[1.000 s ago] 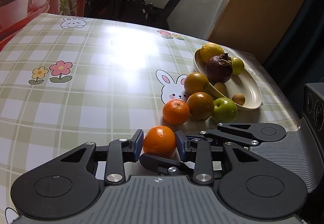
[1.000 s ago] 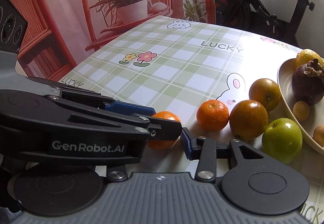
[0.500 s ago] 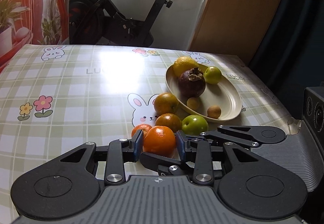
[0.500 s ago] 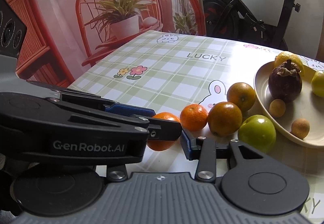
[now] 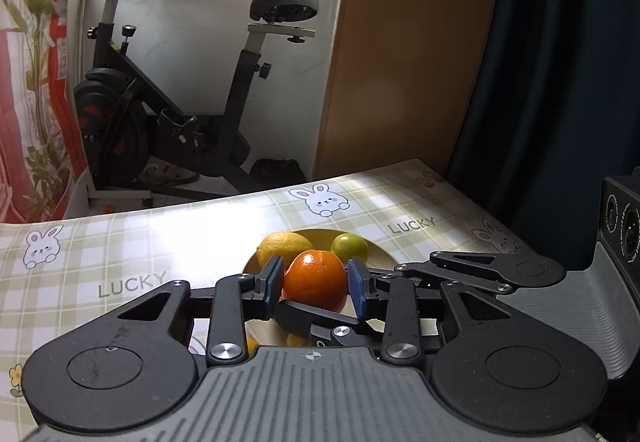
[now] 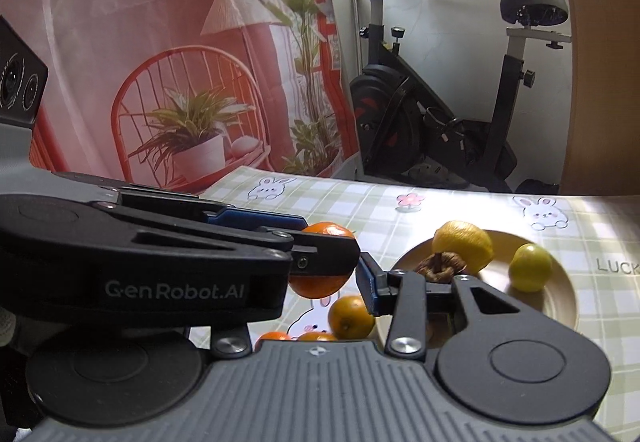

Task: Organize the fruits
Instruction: 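Lift the orange with the left gripper and carry it over the plate, then lower the orange onto the plate and open the left gripper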

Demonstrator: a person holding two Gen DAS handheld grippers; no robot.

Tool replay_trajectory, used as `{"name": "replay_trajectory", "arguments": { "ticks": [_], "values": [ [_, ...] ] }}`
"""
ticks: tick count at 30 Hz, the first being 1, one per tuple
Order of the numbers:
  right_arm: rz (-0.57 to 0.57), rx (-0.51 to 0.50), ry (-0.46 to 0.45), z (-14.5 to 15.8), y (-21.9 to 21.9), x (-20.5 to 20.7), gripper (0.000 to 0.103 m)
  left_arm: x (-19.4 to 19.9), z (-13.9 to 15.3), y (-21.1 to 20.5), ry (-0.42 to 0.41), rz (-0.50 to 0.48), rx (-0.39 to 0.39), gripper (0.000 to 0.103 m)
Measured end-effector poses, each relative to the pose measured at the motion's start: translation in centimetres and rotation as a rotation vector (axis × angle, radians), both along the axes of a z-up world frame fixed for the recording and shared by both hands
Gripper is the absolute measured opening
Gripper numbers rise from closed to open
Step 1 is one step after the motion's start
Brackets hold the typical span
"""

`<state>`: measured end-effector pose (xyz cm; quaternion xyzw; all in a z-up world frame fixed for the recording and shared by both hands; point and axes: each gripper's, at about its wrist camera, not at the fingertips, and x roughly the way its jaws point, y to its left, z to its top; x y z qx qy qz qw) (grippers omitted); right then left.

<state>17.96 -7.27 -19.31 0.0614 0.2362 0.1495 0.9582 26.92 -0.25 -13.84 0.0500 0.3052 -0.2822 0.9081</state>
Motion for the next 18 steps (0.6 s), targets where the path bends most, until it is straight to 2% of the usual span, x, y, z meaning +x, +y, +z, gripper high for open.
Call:
{"name": "replay_trajectory", "arguments": {
  "ticks": [5,15,18],
  "values": [
    [-0.063,0.015,-0.003,-0.2,-3.8,0.5,0.042,1.6,-2.0,-4.3,0.039,-0.065,0.032,0.037],
    [-0.171,0.099,0.107,-5.1,-11.1,2.2,0.042,5.6,-7.6,-9.7,0.169,-0.145,0.091,0.037],
    [-0.185,0.11,0.138,-6.4,-12.7,2.7,0.042,6.1,-8.7,-10.8,0.187,-0.157,0.085,0.026]
  ]
}}
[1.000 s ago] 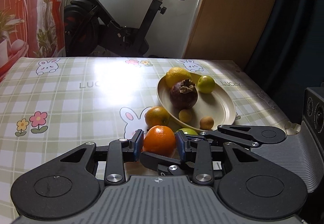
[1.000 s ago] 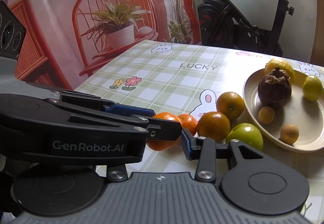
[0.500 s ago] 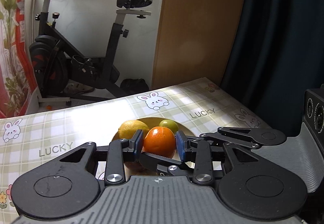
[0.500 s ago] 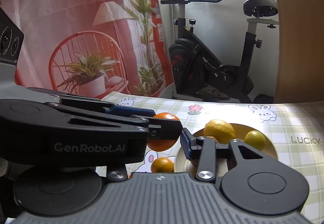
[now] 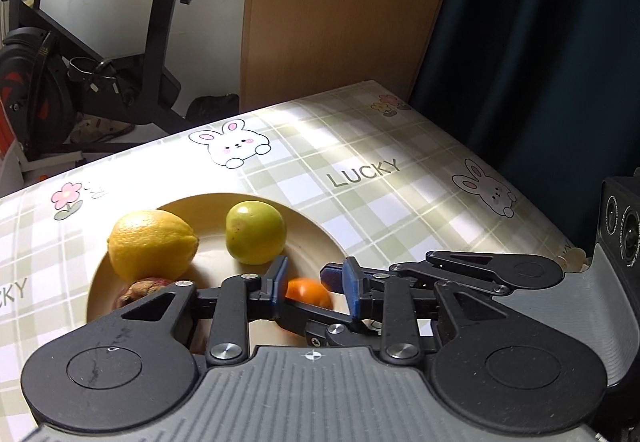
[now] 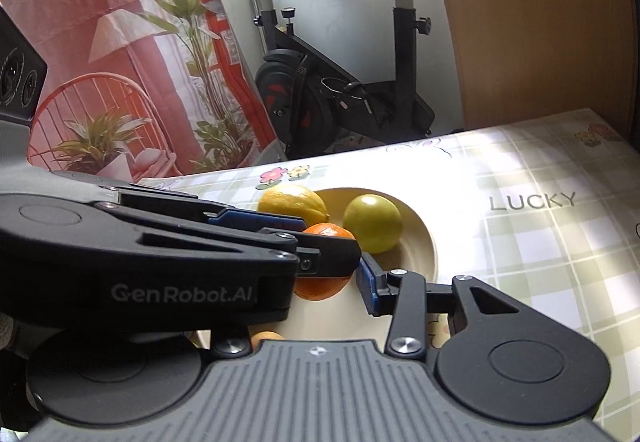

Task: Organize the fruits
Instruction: 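Lower the orange onto the plate and open the left gripper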

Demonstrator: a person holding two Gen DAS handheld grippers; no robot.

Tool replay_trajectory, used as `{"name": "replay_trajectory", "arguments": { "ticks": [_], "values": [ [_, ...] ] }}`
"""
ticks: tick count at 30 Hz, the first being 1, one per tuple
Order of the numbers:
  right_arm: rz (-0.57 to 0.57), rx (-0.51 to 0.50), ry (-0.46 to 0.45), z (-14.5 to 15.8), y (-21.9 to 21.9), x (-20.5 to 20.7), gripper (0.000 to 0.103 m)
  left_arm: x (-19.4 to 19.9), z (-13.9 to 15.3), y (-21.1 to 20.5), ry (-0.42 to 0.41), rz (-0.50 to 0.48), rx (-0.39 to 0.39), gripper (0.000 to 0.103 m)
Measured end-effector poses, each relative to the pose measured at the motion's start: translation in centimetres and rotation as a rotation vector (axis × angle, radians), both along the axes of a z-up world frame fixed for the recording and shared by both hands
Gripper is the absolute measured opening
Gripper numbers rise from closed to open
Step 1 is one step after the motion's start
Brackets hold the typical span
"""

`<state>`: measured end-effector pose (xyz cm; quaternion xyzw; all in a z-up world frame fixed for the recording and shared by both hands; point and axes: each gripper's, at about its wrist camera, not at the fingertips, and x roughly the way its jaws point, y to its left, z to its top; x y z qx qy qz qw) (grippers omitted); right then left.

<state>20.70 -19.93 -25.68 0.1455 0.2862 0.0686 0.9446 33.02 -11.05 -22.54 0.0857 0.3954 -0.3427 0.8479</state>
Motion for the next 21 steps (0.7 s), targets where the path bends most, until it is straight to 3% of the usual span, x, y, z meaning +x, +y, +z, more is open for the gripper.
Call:
{"name": "replay_trajectory", "arguments": {
  "ticks": [10,17,21],
  "values": [
    [-0.001,-0.02,0.033,-1.8,-2.1,1.6,0.034,1.6,-1.0,-1.0,0.005,0.02,0.028,0.026],
    [0.003,-0.031,-0.009,-0.7,-1.4,0.6,0.033,0.8,2.0,1.7,-0.066,0.06,-0.033,0.026],
    [0.019,-0.053,-0.035,0.7,-0.2,-0.3,0.033,-0.2,4.1,5.3,-0.099,0.113,-0.074,0.026]
  ]
}}
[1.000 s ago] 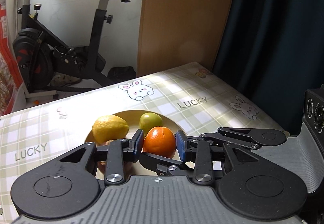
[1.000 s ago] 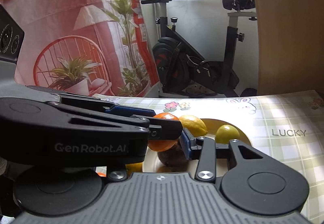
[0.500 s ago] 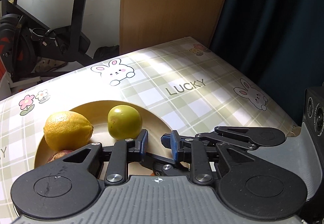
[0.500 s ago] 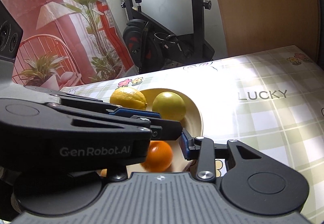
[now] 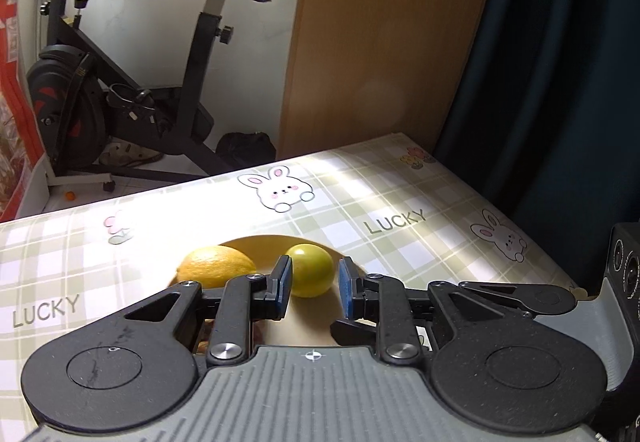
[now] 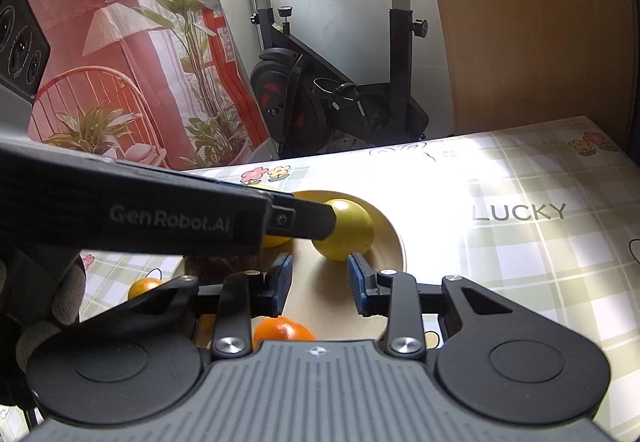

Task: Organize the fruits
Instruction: 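Lower the orange onto the plate and open the left gripper, then move the left gripper to a green apple and close around it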

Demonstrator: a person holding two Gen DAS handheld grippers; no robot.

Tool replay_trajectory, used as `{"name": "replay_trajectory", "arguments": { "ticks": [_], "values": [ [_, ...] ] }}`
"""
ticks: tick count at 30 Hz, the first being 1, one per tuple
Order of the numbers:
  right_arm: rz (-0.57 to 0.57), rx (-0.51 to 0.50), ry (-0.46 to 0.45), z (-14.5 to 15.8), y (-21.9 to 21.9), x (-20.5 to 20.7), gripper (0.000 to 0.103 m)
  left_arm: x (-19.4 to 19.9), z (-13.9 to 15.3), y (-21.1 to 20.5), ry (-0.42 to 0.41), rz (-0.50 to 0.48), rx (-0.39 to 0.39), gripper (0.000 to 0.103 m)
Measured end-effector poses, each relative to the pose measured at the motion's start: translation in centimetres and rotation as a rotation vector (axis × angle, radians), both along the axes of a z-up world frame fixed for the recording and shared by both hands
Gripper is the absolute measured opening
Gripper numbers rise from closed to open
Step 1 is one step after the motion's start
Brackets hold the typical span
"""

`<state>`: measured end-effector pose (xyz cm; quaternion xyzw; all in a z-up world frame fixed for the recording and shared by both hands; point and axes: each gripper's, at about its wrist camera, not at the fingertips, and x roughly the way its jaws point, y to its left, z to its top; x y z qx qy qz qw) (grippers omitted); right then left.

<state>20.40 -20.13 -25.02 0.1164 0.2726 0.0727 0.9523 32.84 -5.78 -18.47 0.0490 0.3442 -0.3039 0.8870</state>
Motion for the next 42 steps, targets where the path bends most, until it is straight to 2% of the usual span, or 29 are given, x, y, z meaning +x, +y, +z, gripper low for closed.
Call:
{"name": "replay_trajectory", "arguments": {
  "ticks": [3,9,13,18,23,29,36,42],
  "values": [
    [0.015,0.0,-0.01,0.6,1.0,-0.6,0.033,-0.5,0.7,3.5,-0.009,0.054,-0.011,0.026],
    [0.047,0.001,-0.001,0.4,3.2,-1.2,0.034,-0.7,1.3,11.1,0.0,0.197,0.018,0.026],
    [0.063,0.029,0.008,0.1,4.9,-1.3,0.033,-1.5,1.6,14.4,0.013,0.237,0.035,0.031],
    [0.116,0.015,0.027,-0.3,7.9,-1.4,0.034,-2.7,1.2,16.3,0.036,0.253,0.039,0.031],
    [0.165,-0.008,0.038,-0.6,10.2,-1.4,0.034,-3.6,0.2,16.3,0.059,0.237,0.032,0.031],
    [0.22,-0.057,0.049,-1.5,11.8,-2.1,0.033,-4.4,-0.8,14.5,0.112,0.147,0.014,0.031],
    [0.207,-0.047,0.036,-2.0,11.4,-4.2,0.034,-5.3,-1.8,11.9,0.15,0.046,0.019,0.031],
    [0.212,-0.044,0.035,-2.0,11.0,-5.2,0.034,-5.6,-3.3,10.5,0.199,0.012,0.018,0.031]
  ]
}}
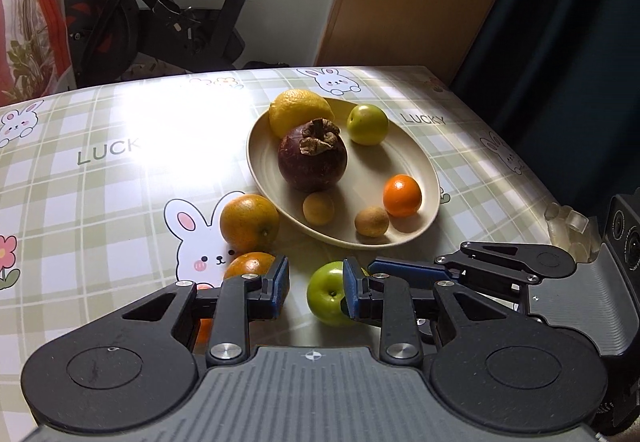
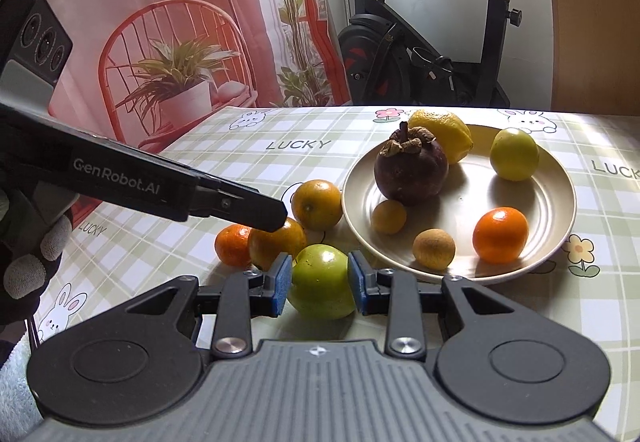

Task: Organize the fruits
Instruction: 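Move the left gripper to a green apple and close around it, then close the left gripper on the green apple and lift it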

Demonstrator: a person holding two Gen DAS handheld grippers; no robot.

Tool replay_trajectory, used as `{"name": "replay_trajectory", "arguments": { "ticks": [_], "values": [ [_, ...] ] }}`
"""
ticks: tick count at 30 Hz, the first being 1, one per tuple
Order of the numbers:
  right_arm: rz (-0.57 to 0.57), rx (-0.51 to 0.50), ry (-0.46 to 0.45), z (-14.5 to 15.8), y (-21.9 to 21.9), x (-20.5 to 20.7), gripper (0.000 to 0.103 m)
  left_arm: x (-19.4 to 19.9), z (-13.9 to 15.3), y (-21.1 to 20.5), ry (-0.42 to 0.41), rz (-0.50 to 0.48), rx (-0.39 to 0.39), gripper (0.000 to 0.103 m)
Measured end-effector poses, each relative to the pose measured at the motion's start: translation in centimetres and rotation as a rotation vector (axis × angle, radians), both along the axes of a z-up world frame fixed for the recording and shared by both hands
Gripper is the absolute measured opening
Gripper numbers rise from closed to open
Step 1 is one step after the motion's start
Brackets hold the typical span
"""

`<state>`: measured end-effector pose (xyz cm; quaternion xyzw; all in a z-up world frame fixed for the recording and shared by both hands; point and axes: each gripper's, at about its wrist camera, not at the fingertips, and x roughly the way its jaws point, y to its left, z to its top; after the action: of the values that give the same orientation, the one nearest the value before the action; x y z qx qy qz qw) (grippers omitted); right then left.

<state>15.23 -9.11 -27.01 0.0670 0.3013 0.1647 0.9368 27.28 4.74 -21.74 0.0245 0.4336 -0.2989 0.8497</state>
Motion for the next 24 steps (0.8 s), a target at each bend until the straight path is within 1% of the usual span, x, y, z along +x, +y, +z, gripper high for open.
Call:
{"name": "replay_trajectory", "arguments": {
  "ticks": [4,9,18,21,22,24],
  "values": [
    [0.003,0.008,0.001,-0.2,-0.2,-0.3,0.034,0.2,-0.4,-0.2,0.026,-0.007,-0.015,0.031],
    [0.009,0.004,0.0,-0.3,-0.2,-0.6,0.035,0.2,-0.9,-0.9,0.041,-0.02,-0.013,0.031],
    [0.016,-0.002,0.002,-0.5,0.0,-0.8,0.036,0.1,-1.5,-1.5,0.051,-0.036,-0.011,0.032],
    [0.01,0.005,0.007,-0.6,-0.2,-0.7,0.039,0.2,-1.6,-1.3,0.054,-0.034,-0.015,0.032],
    [0.008,0.005,0.009,-0.6,-0.2,-0.6,0.042,0.2,-1.6,-1.3,0.054,-0.034,-0.016,0.032],
    [0.008,0.009,0.016,-0.8,-0.2,-0.5,0.045,0.1,-1.6,-1.4,0.052,-0.035,-0.016,0.033]
  ]
}}
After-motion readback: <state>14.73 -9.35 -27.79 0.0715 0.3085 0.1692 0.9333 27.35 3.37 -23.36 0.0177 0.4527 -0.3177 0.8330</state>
